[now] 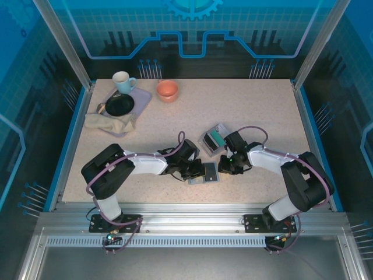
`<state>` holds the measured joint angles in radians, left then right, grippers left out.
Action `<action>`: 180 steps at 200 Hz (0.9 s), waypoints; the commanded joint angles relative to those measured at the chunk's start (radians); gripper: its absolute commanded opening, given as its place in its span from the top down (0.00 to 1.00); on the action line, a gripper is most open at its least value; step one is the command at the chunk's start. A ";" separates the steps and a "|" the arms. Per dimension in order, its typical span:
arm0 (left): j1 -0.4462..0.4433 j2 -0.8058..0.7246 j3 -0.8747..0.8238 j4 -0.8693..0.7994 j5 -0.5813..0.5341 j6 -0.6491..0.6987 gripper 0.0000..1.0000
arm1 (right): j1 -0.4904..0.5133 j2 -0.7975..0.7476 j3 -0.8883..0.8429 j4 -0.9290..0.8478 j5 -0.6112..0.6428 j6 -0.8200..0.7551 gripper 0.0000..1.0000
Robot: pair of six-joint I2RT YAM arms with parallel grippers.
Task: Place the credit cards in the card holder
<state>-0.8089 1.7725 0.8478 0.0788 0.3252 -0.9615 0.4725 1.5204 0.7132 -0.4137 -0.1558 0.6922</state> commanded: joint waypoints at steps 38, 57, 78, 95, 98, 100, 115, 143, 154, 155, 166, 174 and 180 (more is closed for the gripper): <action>-0.013 -0.026 0.029 -0.054 -0.025 0.046 0.84 | 0.048 0.026 -0.032 -0.005 -0.036 0.019 0.81; -0.014 -0.077 0.025 -0.126 -0.072 0.073 0.81 | 0.047 0.018 -0.026 -0.020 -0.029 0.020 0.81; -0.012 -0.129 0.013 -0.201 -0.136 0.095 0.76 | 0.046 -0.005 -0.030 -0.042 0.007 0.023 0.81; -0.006 -0.160 -0.006 -0.221 -0.160 0.098 0.75 | 0.046 -0.029 -0.022 -0.064 0.035 0.021 0.78; -0.005 -0.166 -0.010 -0.219 -0.160 0.096 0.74 | 0.046 -0.033 -0.020 -0.067 0.036 0.020 0.77; -0.003 -0.169 -0.013 -0.218 -0.160 0.096 0.74 | 0.046 -0.037 -0.020 -0.068 0.038 0.019 0.77; 0.004 -0.194 -0.024 -0.215 -0.160 0.094 0.73 | 0.044 -0.065 0.000 -0.100 0.057 0.004 0.71; 0.032 -0.245 -0.036 -0.212 -0.167 0.085 0.66 | 0.035 -0.140 0.049 -0.182 0.119 -0.032 0.60; 0.057 -0.256 -0.041 -0.204 -0.154 0.077 0.64 | 0.023 -0.171 0.070 -0.214 0.139 -0.052 0.55; 0.059 -0.257 -0.042 -0.203 -0.153 0.077 0.64 | 0.021 -0.173 0.074 -0.216 0.140 -0.054 0.54; 0.086 -0.264 -0.048 -0.188 -0.136 0.071 0.62 | 0.002 -0.201 0.100 -0.243 0.154 -0.075 0.49; 0.106 -0.267 -0.051 -0.174 -0.124 0.066 0.59 | -0.017 -0.220 0.117 -0.257 0.156 -0.094 0.44; 0.121 -0.268 -0.049 -0.165 -0.112 0.064 0.57 | -0.035 -0.231 0.135 -0.262 0.157 -0.107 0.41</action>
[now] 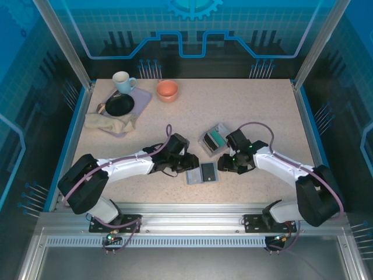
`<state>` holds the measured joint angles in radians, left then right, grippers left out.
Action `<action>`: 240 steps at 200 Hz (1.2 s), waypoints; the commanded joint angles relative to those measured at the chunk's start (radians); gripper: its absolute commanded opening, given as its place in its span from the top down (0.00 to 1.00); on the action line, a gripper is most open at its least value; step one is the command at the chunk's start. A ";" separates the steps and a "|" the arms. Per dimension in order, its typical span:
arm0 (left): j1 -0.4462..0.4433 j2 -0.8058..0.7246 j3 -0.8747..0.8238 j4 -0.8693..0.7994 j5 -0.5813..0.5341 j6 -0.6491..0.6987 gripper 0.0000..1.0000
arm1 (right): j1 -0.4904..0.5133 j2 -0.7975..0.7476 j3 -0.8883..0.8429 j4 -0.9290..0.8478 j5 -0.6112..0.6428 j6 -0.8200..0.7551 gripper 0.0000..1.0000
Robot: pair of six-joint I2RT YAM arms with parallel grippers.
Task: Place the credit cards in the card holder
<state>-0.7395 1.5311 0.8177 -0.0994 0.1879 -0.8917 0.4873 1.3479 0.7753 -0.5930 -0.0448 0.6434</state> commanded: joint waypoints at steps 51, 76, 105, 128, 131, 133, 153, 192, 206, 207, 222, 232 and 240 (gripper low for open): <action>0.151 0.032 0.027 0.077 0.126 -0.044 0.44 | -0.214 0.011 0.260 -0.071 -0.017 -0.156 0.29; 0.163 0.089 0.079 0.089 0.159 -0.060 0.42 | -0.236 0.119 0.362 -0.073 -0.029 -0.186 0.29; 0.165 0.164 0.136 0.106 0.196 -0.090 0.39 | -0.257 0.236 0.450 -0.057 -0.052 -0.213 0.28; 0.164 0.188 0.158 0.099 0.200 -0.100 0.39 | -0.274 0.342 0.513 -0.063 -0.077 -0.227 0.28; 0.164 0.188 0.159 0.098 0.200 -0.100 0.38 | -0.274 0.352 0.515 -0.056 -0.081 -0.228 0.28; 0.165 0.188 0.159 0.097 0.200 -0.100 0.39 | -0.275 0.357 0.516 -0.055 -0.083 -0.228 0.28; 0.165 0.184 0.158 0.077 0.187 -0.093 0.38 | -0.282 0.433 0.547 -0.049 -0.159 -0.243 0.27; 0.166 0.179 0.140 0.062 0.171 -0.092 0.37 | -0.275 0.475 0.522 -0.006 -0.312 -0.223 0.29; 0.169 0.178 0.140 0.055 0.164 -0.092 0.37 | -0.271 0.445 0.485 0.021 -0.351 -0.206 0.30; 0.169 0.179 0.140 0.055 0.163 -0.092 0.37 | -0.270 0.443 0.482 0.023 -0.354 -0.205 0.30; 0.172 0.179 0.141 0.049 0.161 -0.090 0.37 | -0.262 0.409 0.445 0.037 -0.377 -0.188 0.30; 0.174 0.179 0.141 0.043 0.161 -0.085 0.37 | -0.256 0.386 0.414 0.044 -0.382 -0.177 0.30; 0.176 0.175 0.143 0.035 0.160 -0.078 0.37 | -0.251 0.372 0.396 0.047 -0.371 -0.173 0.29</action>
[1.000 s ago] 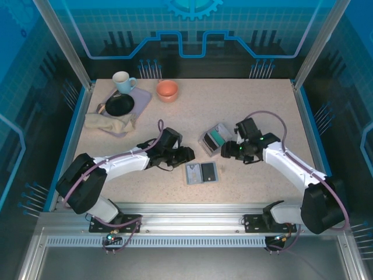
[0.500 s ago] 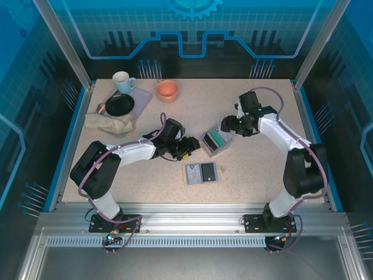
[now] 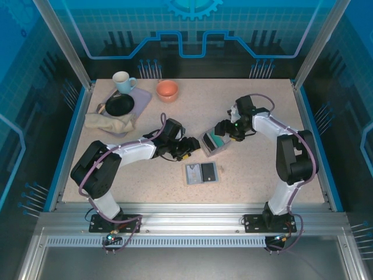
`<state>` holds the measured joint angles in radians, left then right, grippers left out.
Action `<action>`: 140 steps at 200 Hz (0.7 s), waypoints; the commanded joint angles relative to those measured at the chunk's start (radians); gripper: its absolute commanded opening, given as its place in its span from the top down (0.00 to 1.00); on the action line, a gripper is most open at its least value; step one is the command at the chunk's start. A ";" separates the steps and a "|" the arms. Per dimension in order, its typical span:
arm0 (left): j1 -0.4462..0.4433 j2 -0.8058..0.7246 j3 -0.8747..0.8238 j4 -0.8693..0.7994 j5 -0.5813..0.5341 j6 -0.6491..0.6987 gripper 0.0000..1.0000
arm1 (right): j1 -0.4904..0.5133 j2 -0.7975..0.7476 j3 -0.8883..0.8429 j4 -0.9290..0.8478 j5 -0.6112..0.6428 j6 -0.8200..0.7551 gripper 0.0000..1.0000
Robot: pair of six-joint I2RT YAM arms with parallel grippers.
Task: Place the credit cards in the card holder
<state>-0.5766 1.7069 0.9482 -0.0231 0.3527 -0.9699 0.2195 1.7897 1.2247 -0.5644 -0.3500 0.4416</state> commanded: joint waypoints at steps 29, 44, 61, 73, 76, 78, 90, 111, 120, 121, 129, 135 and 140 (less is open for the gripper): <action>0.018 -0.027 -0.004 -0.073 -0.014 0.026 0.37 | 0.021 -0.134 -0.086 -0.017 -0.002 0.027 0.29; 0.020 -0.035 -0.011 -0.077 -0.015 0.030 0.37 | 0.022 -0.157 -0.067 -0.081 0.133 0.006 0.29; 0.021 -0.028 0.001 -0.080 -0.012 0.029 0.37 | 0.033 -0.174 -0.031 -0.151 0.258 -0.030 0.30; 0.021 -0.016 0.015 -0.082 -0.008 0.027 0.37 | 0.057 -0.180 -0.004 -0.180 0.348 -0.060 0.30; 0.021 -0.012 0.022 -0.084 -0.007 0.025 0.37 | 0.062 -0.179 0.004 -0.186 0.365 -0.069 0.31; 0.021 -0.008 0.027 -0.085 -0.006 0.026 0.36 | 0.068 -0.177 0.009 -0.191 0.379 -0.075 0.31; 0.021 0.015 0.062 -0.092 -0.001 0.031 0.35 | 0.096 -0.159 0.043 -0.214 0.443 -0.104 0.33; 0.022 0.074 0.136 -0.106 0.006 0.038 0.34 | 0.128 -0.111 0.091 -0.237 0.499 -0.140 0.38; 0.021 0.099 0.167 -0.107 0.009 0.040 0.34 | 0.138 -0.091 0.107 -0.242 0.507 -0.148 0.39; 0.021 0.102 0.168 -0.107 0.008 0.040 0.34 | 0.140 -0.088 0.109 -0.242 0.507 -0.149 0.39; 0.021 0.123 0.196 -0.112 0.012 0.040 0.34 | 0.150 -0.074 0.120 -0.244 0.507 -0.157 0.39; 0.023 0.140 0.213 -0.112 0.019 0.038 0.34 | 0.157 -0.062 0.127 -0.243 0.509 -0.160 0.39; 0.022 0.154 0.230 -0.114 0.024 0.037 0.34 | 0.162 -0.053 0.133 -0.242 0.509 -0.163 0.39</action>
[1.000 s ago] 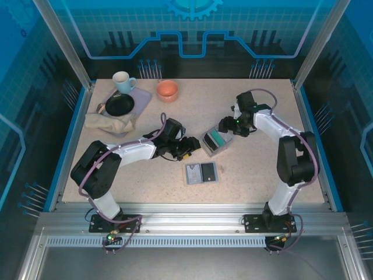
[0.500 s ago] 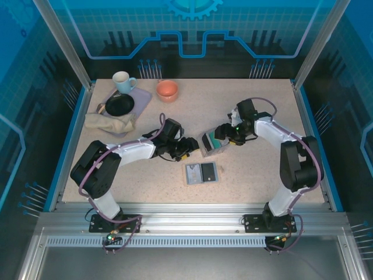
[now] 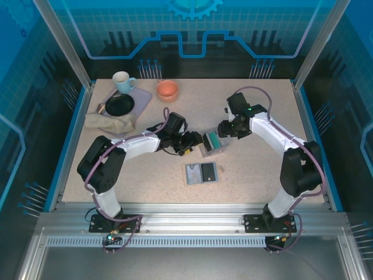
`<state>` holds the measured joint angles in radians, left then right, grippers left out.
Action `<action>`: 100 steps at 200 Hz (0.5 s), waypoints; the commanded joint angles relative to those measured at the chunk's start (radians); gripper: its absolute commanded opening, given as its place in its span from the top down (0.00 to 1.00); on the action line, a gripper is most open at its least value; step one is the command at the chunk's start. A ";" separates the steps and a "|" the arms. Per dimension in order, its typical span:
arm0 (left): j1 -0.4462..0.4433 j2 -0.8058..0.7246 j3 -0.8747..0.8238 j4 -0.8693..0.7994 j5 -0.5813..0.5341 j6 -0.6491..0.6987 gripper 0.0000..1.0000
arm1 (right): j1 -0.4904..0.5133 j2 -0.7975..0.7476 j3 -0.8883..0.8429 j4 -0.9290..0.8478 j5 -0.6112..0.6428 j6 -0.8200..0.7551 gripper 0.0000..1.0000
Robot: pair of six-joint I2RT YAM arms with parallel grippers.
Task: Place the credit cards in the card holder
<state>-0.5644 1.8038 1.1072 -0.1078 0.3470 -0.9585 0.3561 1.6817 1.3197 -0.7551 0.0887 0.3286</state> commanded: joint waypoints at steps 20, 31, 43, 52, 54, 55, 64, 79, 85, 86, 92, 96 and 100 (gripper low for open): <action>0.009 0.106 0.113 -0.029 0.043 0.017 0.34 | 0.040 0.097 0.062 -0.060 0.065 -0.062 0.39; 0.010 0.127 0.125 -0.027 0.044 0.015 0.35 | 0.047 0.117 0.073 -0.065 0.080 -0.064 0.40; 0.010 0.149 0.136 -0.030 0.042 0.013 0.36 | 0.053 0.137 0.084 -0.071 0.092 -0.071 0.40; 0.010 0.164 0.144 -0.027 0.044 0.011 0.38 | 0.056 0.152 0.090 -0.071 0.104 -0.076 0.40; 0.010 0.167 0.144 -0.029 0.044 0.012 0.38 | 0.057 0.155 0.090 -0.070 0.108 -0.077 0.40; 0.009 0.169 0.144 -0.029 0.044 0.012 0.38 | 0.058 0.157 0.091 -0.070 0.108 -0.078 0.40; 0.010 0.183 0.148 -0.032 0.040 0.012 0.40 | 0.063 0.171 0.098 -0.071 0.121 -0.085 0.40; 0.009 0.202 0.147 -0.039 0.033 0.013 0.44 | 0.075 0.191 0.118 -0.092 0.171 -0.096 0.41; 0.010 0.206 0.146 -0.043 0.031 0.013 0.47 | 0.081 0.195 0.126 -0.100 0.197 -0.097 0.41; 0.010 0.208 0.145 -0.045 0.030 0.013 0.47 | 0.082 0.194 0.126 -0.101 0.201 -0.098 0.41; 0.009 0.210 0.142 -0.049 0.025 0.012 0.49 | 0.085 0.193 0.132 -0.105 0.219 -0.101 0.42; 0.010 0.210 0.138 -0.049 0.022 0.013 0.51 | 0.086 0.191 0.133 -0.107 0.225 -0.104 0.42; 0.010 0.210 0.134 -0.049 0.019 0.015 0.52 | 0.088 0.189 0.133 -0.107 0.232 -0.107 0.42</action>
<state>-0.5617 1.9972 1.2282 -0.1184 0.3637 -0.9615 0.4206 1.8648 1.4132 -0.8150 0.2321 0.2527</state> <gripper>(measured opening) 0.512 0.586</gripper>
